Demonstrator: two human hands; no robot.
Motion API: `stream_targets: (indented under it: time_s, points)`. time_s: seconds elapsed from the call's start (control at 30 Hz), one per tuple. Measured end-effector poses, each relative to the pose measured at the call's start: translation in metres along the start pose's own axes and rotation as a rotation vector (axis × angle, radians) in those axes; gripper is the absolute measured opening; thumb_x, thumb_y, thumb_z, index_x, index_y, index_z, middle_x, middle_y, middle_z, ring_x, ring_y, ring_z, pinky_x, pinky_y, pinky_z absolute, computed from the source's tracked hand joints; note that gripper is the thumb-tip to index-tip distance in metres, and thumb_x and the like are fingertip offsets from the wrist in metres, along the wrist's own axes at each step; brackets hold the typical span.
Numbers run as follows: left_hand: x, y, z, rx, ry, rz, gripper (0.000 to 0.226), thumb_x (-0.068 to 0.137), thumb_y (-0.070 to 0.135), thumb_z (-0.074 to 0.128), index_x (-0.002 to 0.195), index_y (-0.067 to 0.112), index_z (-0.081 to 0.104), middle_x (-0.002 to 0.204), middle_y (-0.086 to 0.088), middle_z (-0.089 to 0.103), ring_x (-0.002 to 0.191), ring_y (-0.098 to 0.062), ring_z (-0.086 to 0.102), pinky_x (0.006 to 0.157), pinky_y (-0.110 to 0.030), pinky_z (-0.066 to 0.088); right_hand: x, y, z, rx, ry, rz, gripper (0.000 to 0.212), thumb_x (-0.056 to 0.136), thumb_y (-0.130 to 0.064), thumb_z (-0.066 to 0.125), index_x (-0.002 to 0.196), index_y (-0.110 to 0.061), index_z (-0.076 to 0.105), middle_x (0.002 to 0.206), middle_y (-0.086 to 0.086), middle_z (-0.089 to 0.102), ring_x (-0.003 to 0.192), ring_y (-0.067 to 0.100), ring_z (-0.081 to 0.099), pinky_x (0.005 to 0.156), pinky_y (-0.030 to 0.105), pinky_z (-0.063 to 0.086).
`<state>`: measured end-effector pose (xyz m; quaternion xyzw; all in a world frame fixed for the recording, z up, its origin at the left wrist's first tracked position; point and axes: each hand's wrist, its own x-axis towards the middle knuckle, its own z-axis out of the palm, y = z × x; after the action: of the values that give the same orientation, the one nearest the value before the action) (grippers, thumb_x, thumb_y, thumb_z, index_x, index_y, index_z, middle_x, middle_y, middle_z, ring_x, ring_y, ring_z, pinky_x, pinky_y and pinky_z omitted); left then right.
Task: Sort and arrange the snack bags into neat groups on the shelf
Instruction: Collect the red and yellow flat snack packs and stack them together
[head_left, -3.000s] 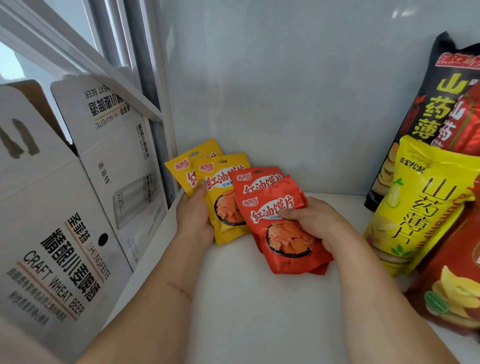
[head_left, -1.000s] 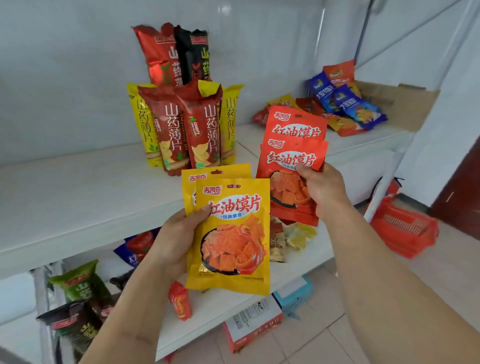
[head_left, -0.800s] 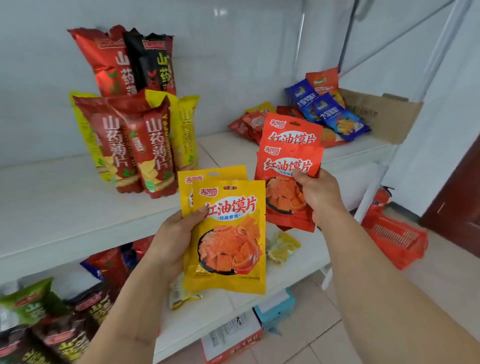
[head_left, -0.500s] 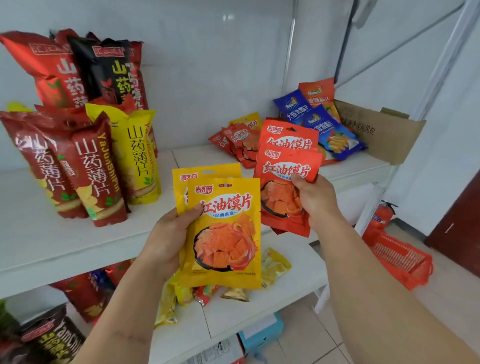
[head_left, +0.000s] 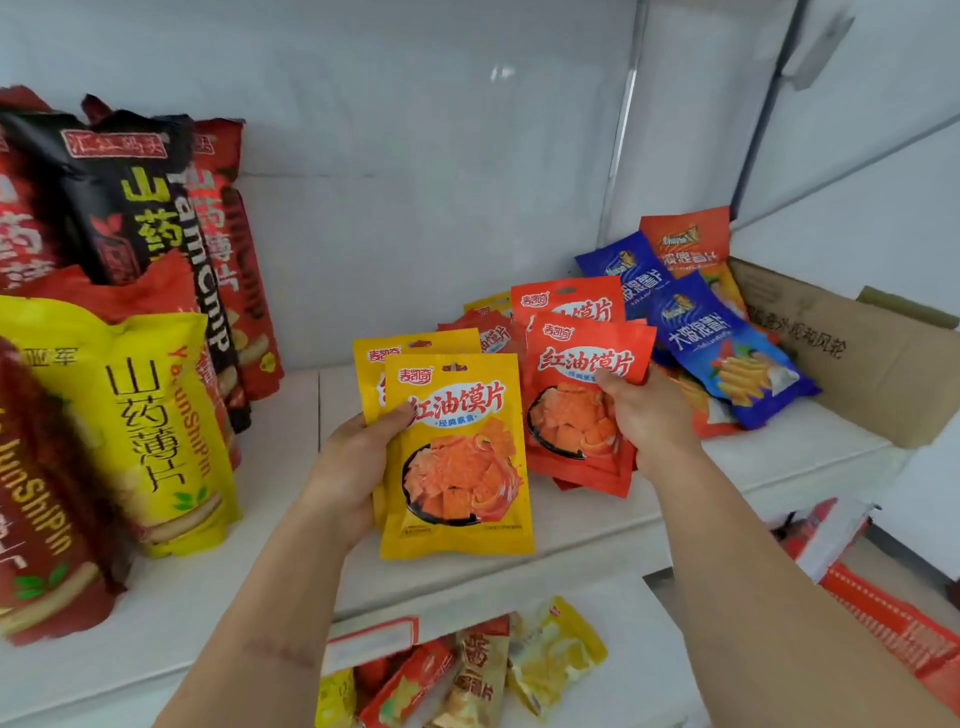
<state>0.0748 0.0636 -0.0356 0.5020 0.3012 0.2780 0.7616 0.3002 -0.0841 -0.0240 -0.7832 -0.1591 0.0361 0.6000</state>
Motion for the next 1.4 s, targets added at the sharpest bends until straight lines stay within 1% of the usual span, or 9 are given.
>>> stream_targets:
  time_s: [0.17,0.33,0.57,0.77,0.97,1.03,1.2,1.3,1.4]
  points:
    - [0.054,-0.008,0.017,0.025,0.162,-0.027,0.018,0.098,0.022,0.064,0.115,0.017,0.068,0.099,-0.010,0.079,0.087,-0.033,0.077,0.083,-0.055,0.060,0.047,0.021,0.020,-0.024,-0.016,0.027,0.039,0.088,-0.035,0.069,0.121,-0.014,0.064,0.111,0.002,0.067,0.104,0.024,0.063,0.087,0.033,0.046]
    - [0.097,-0.015,0.040,0.166,0.357,0.079,0.016,0.092,0.026,0.069,0.107,0.022,0.070,0.101,-0.003,0.078,0.089,-0.028,0.076,0.088,-0.049,0.060,0.084,0.029,0.039,-0.051,-0.024,0.008,0.039,0.090,-0.033,0.067,0.121,-0.011,0.061,0.120,0.009,0.066,0.113,0.033,0.060,0.096,0.039,0.046]
    - [0.139,-0.024,0.082,0.402,0.544,0.195,0.003,0.097,0.027,0.062,0.099,0.026,0.065,0.112,0.000,0.072,0.107,-0.028,0.067,0.098,-0.042,0.053,0.122,0.033,0.051,-0.153,-0.017,0.004,0.038,0.094,-0.040,0.060,0.119,-0.011,0.052,0.119,0.010,0.063,0.111,0.035,0.059,0.079,0.034,0.037]
    - [0.168,-0.032,0.111,0.611,0.654,0.208,0.038,0.093,0.040,0.062,0.125,0.021,0.060,0.124,-0.005,0.069,0.113,-0.032,0.063,0.090,-0.039,0.050,0.144,0.039,0.052,-0.204,0.015,-0.062,0.042,0.092,-0.040,0.062,0.124,-0.016,0.048,0.120,0.007,0.063,0.110,0.034,0.060,0.083,0.039,0.044]
    - [0.163,-0.032,0.120,0.499,0.705,0.228,0.061,0.092,0.036,0.069,0.143,0.019,0.040,0.131,-0.003,0.064,0.118,-0.031,0.061,0.085,-0.033,0.044,0.144,0.040,0.058,-0.282,0.073,-0.217,0.078,0.086,-0.041,0.070,0.148,-0.015,0.031,0.139,0.014,0.048,0.128,0.034,0.046,0.100,0.047,0.043]
    - [0.159,-0.033,0.120,0.522,0.707,0.253,0.060,0.092,0.035,0.068,0.142,0.019,0.039,0.129,-0.002,0.064,0.117,-0.030,0.062,0.083,-0.032,0.044,0.139,0.038,0.056,-0.313,0.109,-0.302,0.080,0.086,-0.039,0.071,0.150,-0.013,0.029,0.145,0.016,0.042,0.134,0.033,0.039,0.105,0.047,0.038]
    - [0.148,-0.035,0.119,0.691,0.740,0.284,0.061,0.092,0.037,0.065,0.144,0.016,0.041,0.141,-0.007,0.053,0.126,-0.032,0.055,0.098,-0.041,0.045,0.131,0.035,0.048,-0.290,0.092,-0.395,0.071,0.091,-0.037,0.065,0.149,-0.011,0.034,0.156,0.014,0.031,0.143,0.031,0.029,0.113,0.046,0.031]
    - [0.136,-0.038,0.118,0.833,0.765,0.290,0.061,0.096,0.037,0.058,0.149,0.011,0.039,0.152,-0.008,0.039,0.134,-0.031,0.046,0.104,-0.041,0.040,0.126,0.036,0.048,-0.281,0.086,-0.491,0.048,0.093,-0.035,0.062,0.134,-0.011,0.055,0.149,0.012,0.044,0.139,0.029,0.038,0.111,0.046,0.034]
    - [0.123,-0.039,0.118,0.981,0.778,0.334,0.049,0.098,0.037,0.054,0.141,0.015,0.050,0.150,-0.003,0.042,0.133,-0.027,0.046,0.103,-0.039,0.040,0.120,0.035,0.052,-0.286,0.053,-0.602,0.030,0.093,-0.031,0.060,0.117,-0.013,0.067,0.130,0.007,0.061,0.122,0.028,0.053,0.101,0.046,0.040]
